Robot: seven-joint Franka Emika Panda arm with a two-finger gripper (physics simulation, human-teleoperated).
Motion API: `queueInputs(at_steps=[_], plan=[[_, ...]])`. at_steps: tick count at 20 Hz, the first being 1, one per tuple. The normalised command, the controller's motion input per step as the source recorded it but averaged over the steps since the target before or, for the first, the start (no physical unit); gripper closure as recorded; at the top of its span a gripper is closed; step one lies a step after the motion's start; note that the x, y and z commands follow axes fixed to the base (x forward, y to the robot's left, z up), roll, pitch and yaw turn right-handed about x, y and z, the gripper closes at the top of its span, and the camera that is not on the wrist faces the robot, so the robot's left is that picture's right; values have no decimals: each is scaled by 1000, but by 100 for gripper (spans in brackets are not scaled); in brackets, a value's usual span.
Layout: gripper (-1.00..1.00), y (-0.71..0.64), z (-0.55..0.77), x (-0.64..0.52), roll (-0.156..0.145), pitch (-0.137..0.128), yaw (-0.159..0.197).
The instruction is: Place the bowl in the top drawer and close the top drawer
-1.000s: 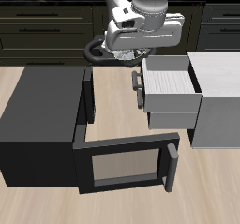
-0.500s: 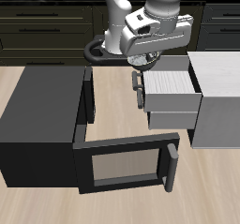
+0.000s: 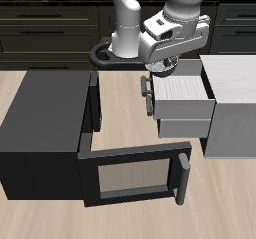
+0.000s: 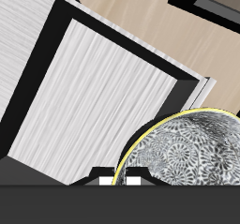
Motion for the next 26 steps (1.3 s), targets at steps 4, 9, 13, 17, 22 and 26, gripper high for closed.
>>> queueInputs(at_steps=[4,9,13,17,22,26], plan=[[100,122,-46,-74,-6,-8,101],[100,110,-155,47,-10,7,145],[100,38,-125,77,-23,18,114],[100,90,-61,-19,0,-4,97],[100,77,-202,10,-13,14,105],[100,149,-304,-18,9,29,65]])
